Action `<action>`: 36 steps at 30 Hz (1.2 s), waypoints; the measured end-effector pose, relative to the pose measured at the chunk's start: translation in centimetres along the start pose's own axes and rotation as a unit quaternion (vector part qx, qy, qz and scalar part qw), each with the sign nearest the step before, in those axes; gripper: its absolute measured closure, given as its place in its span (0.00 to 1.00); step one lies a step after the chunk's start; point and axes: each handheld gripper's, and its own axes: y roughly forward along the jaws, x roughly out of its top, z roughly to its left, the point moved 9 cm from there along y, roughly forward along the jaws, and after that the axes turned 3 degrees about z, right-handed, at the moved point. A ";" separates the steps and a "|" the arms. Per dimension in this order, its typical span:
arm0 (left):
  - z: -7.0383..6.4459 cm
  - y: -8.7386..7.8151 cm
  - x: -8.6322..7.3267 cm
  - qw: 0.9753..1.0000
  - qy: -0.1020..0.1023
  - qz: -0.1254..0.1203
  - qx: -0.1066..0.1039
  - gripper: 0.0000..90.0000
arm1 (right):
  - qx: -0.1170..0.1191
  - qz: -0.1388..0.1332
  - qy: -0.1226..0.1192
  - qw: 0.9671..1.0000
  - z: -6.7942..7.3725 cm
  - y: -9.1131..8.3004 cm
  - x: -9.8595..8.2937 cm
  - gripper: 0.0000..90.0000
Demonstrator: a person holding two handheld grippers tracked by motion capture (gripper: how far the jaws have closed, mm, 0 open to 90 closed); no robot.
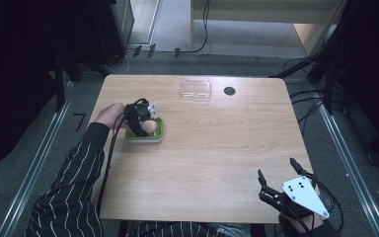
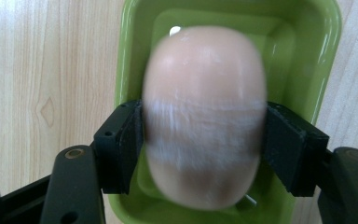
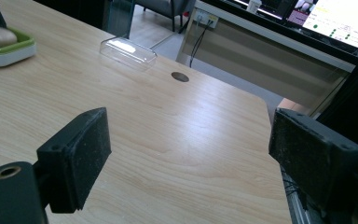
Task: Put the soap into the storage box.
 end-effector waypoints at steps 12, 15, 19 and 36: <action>-0.1 -1.1 0.0 1.000 -0.010 -0.004 -0.001 0.29 | 0.001 -0.001 0.000 1.000 0.0 0.0 0.0 0.15; -0.3 -1.7 0.2 1.000 -0.021 -0.002 -0.004 0.23 | 0.002 -0.001 0.000 1.000 0.0 0.0 0.0 0.15; -0.6 -2.2 0.1 0.999 -0.037 0.013 -0.009 0.15 | 0.001 -0.001 0.000 1.000 0.0 0.0 0.1 0.15; -2.9 -4.1 0.3 0.996 -0.090 0.011 0.000 0.00 | 0.001 -0.002 0.002 1.000 0.0 0.0 0.0 0.15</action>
